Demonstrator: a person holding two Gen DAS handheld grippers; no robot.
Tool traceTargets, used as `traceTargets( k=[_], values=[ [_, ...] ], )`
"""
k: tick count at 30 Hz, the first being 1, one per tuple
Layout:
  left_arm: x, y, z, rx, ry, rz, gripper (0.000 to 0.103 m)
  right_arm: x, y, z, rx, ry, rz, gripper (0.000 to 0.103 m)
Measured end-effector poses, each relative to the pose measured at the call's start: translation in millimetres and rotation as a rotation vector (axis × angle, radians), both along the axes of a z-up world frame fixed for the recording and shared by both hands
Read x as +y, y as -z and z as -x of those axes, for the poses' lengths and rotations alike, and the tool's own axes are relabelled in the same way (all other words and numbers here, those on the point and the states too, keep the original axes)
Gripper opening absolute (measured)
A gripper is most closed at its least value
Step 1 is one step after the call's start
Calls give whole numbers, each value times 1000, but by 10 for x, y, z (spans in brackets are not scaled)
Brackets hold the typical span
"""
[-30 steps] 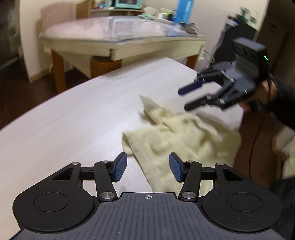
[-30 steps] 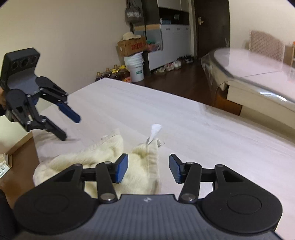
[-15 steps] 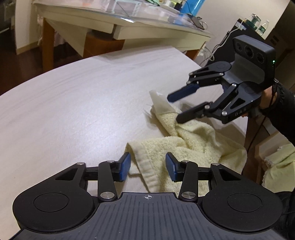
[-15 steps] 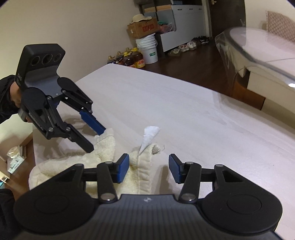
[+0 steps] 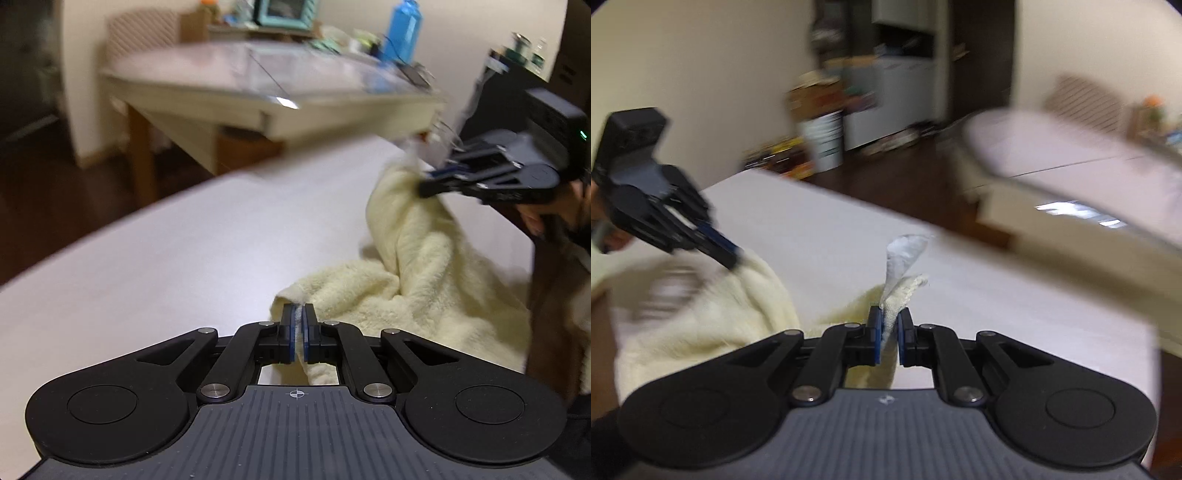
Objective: Fold towel
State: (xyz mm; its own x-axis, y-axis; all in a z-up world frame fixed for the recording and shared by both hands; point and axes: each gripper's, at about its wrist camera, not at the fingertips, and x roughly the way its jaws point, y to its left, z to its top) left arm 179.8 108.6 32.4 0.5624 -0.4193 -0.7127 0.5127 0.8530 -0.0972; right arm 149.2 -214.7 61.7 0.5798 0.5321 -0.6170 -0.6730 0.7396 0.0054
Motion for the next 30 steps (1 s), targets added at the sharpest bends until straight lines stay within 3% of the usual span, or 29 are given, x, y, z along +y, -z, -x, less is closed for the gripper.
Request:
traceTargets(
  k=[8,16,18,19,20,22,26,30],
  values=[
    [-50,113,95,3,-32,-72,3,-192,337,-8,116,61,-23,10],
    [-137,209,-180,6,-46,-107,4,-26,445,-233,29,71,31,10],
    [-122,255,-237,60,-34,-85,5,-23,492,-291,61,66,36,11],
    [-90,273,-265,89,-30,-54,10,-26,524,-327,94,60,27,14],
    [-57,290,-302,123,-23,-22,24,-55,534,-346,106,61,20,18],
    [28,299,-373,161,-35,51,37,-98,544,-383,130,63,-13,19],
    [174,308,-567,214,-82,156,38,-153,532,-455,163,62,-72,28],
    [222,346,-710,259,-111,224,35,-152,558,-569,197,69,-114,28]
  ],
)
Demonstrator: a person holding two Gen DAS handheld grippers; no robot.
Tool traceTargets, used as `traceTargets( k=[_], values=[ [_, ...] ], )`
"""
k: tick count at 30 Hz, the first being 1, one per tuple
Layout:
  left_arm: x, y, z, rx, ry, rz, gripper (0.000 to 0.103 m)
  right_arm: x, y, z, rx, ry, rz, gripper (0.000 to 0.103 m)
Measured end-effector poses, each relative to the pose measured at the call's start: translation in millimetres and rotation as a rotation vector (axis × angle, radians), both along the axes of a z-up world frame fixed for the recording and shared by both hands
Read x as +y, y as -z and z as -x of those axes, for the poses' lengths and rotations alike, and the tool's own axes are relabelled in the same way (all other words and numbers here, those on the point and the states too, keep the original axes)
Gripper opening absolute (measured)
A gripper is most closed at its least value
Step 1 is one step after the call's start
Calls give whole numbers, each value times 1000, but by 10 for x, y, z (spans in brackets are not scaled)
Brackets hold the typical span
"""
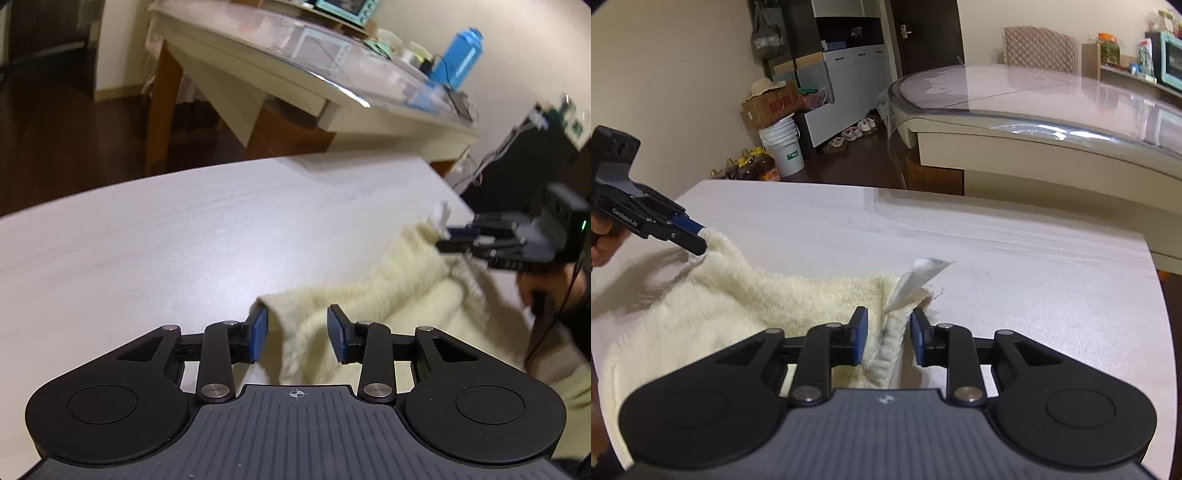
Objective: Fold towel
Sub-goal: 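Spread the towel flat on the table with both grippers, then release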
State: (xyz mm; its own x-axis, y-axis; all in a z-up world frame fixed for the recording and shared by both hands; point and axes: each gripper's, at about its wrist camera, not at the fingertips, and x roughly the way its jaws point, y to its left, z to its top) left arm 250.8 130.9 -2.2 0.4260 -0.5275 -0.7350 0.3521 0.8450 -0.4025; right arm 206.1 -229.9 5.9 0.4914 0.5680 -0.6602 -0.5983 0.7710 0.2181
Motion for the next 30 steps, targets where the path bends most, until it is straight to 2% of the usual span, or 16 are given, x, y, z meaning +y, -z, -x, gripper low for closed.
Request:
traceTargets(
  k=[1,2,4,5,7,9,13,16,18,21,24,26,27,30],
  values=[
    [-11,8,-20,-1,-6,1,32,7,10,-18,3,2,-1,26],
    [-22,8,-25,-8,-13,-4,22,6,6,-18,2,4,-3,13],
    [-47,-30,28,-70,-20,-16,13,-7,-25,-9,-24,12,-25,10],
    [-58,-60,74,-117,-26,-29,10,-18,-78,47,-76,29,-25,10],
    [-84,-120,197,-212,-41,-69,9,-49,-172,161,-170,52,-24,10],
    [-112,-148,309,-263,-54,-115,8,-60,-198,203,-186,65,-14,10],
    [-135,-47,317,-211,-68,-179,9,-54,-87,141,-129,91,25,18],
    [-107,-45,376,-221,-81,-215,12,-126,-99,195,-133,118,8,29],
    [-60,-79,466,-232,-76,-222,15,-179,-151,306,-143,111,-2,30],
    [-83,-193,777,-285,21,-233,15,-266,-278,635,-178,24,-16,30],
    [-141,-255,1105,-327,141,-239,22,-281,-370,1087,-228,-107,22,30],
    [-235,-252,1431,-360,256,-251,29,-268,-399,1336,-253,-185,52,30],
    [-267,-246,1518,-365,283,-257,30,-252,-387,1487,-268,-226,91,30],
    [-358,-219,1824,-389,366,-280,32,-203,-313,1967,-311,-354,232,41]
  ],
)
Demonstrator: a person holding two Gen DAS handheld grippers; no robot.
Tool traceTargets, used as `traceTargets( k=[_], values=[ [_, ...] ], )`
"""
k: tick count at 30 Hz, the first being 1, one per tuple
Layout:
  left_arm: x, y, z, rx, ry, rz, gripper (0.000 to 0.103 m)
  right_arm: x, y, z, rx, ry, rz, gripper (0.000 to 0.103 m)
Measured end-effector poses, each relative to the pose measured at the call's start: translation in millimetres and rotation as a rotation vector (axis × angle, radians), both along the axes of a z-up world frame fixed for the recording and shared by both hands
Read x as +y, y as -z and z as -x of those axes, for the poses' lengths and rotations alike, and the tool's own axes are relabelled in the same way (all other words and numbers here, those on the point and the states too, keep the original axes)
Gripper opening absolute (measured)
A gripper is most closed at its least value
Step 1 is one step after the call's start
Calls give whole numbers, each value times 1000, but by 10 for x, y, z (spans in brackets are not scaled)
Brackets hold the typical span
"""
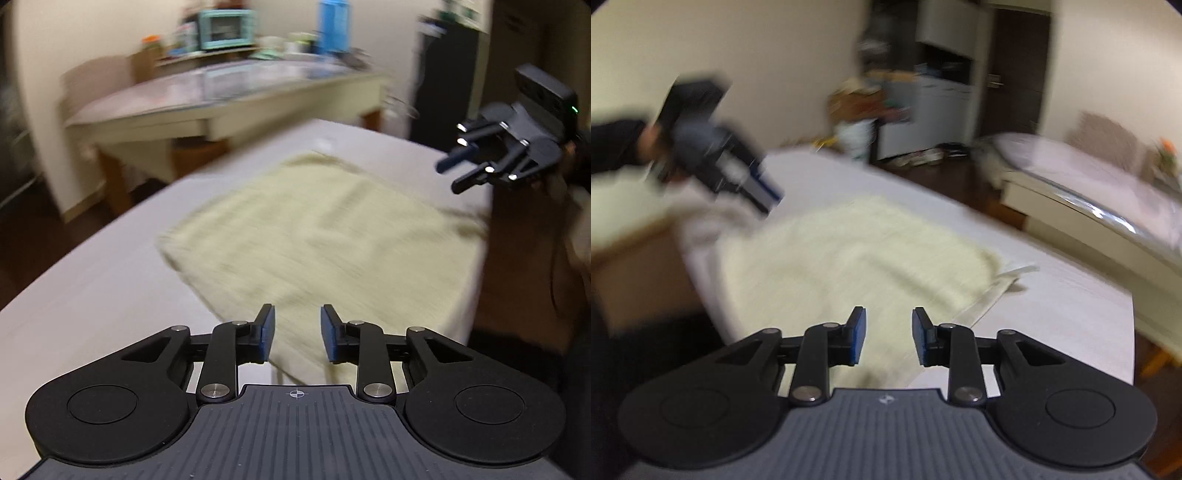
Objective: Fold towel
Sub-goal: 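Spread the towel flat on the table with both grippers, then release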
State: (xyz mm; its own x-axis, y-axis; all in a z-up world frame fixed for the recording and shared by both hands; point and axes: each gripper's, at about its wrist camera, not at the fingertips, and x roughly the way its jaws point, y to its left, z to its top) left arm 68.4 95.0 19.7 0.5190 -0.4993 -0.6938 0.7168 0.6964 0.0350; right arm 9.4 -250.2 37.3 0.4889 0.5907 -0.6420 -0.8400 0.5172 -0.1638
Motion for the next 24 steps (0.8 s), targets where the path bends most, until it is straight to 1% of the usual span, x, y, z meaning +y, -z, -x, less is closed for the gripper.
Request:
traceTargets(
  k=[1,3,6,8,9,12,15,18,19,20,21,23,24],
  values=[
    [-24,5,101,-4,25,-7,35,7,35,113,-12,-20,37,42],
    [-55,18,211,-5,50,3,37,24,80,241,-24,-45,79,42],
    [-102,43,335,-13,78,11,39,53,144,314,-43,-70,117,43],
    [-177,77,380,-33,96,-15,39,93,183,330,-77,-90,148,43],
    [-205,94,391,-44,102,-23,39,140,225,344,-110,-110,186,43],
    [-239,145,442,-66,127,-38,40,217,313,383,-155,-157,244,43],
    [-248,182,473,-82,148,-56,40,252,401,425,-186,-175,286,42],
    [-272,210,496,-93,168,-82,41,212,368,415,-149,-145,267,34],
    [-281,216,509,-97,177,-91,42,195,339,412,-136,-141,261,29],
    [-288,217,531,-108,189,-106,42,180,326,415,-127,-136,255,24],
    [-297,224,554,-125,197,-124,42,164,315,418,-119,-132,250,22],
    [-312,241,585,-157,213,-163,42,130,294,421,-103,-122,239,13],
    [-317,250,593,-176,219,-183,42,101,272,411,-85,-108,219,11]
  ],
)
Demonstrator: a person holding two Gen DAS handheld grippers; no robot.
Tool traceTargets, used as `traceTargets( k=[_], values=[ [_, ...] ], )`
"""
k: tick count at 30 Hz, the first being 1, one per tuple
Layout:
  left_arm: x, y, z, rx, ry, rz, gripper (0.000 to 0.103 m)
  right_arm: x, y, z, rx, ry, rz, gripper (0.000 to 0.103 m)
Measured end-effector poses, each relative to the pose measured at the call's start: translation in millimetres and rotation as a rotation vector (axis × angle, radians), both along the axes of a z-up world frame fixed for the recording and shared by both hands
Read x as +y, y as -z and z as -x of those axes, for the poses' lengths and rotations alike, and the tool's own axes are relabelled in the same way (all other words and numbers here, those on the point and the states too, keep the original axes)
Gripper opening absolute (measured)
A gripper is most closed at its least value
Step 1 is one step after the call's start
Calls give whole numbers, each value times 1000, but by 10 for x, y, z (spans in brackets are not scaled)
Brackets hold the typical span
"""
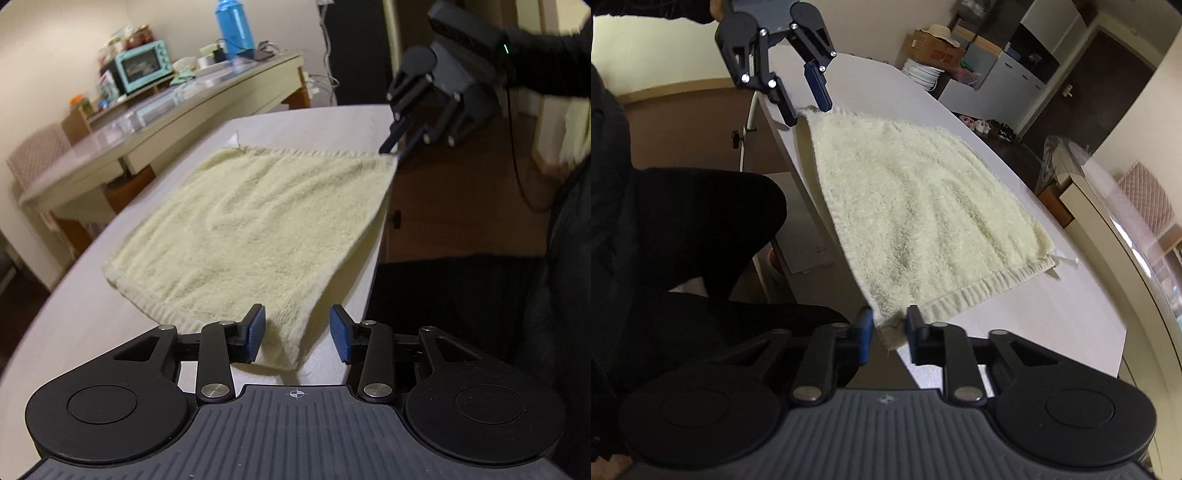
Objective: Fold towel
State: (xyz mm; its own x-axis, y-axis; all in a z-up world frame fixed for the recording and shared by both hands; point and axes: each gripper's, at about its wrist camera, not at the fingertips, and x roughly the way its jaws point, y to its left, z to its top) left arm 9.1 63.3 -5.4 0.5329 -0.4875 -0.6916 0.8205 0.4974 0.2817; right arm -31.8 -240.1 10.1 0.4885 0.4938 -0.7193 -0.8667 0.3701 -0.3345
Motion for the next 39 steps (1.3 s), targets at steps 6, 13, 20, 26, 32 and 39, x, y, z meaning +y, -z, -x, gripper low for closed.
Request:
traceTargets(
  k=[6,13,20,26,32,39],
  values=[
    [-14,26,-25,-42,-3,-50,24,-79,-80,-50,41,57,-80,7],
    [14,-109,39,67,1,-43,10,-65,-175,14,33,52,-94,7],
    [101,-413,181,179,2,7,10,-76,-327,168,35,18,-104,6],
    [88,-558,-176,156,-111,35,10,-107,-449,41,5,50,-143,6],
    [90,-707,-724,167,-229,81,10,-11,-674,-398,-77,92,-155,6],
    [169,-669,-1403,177,-329,92,10,246,-698,-1336,-48,121,-142,6]
  ],
)
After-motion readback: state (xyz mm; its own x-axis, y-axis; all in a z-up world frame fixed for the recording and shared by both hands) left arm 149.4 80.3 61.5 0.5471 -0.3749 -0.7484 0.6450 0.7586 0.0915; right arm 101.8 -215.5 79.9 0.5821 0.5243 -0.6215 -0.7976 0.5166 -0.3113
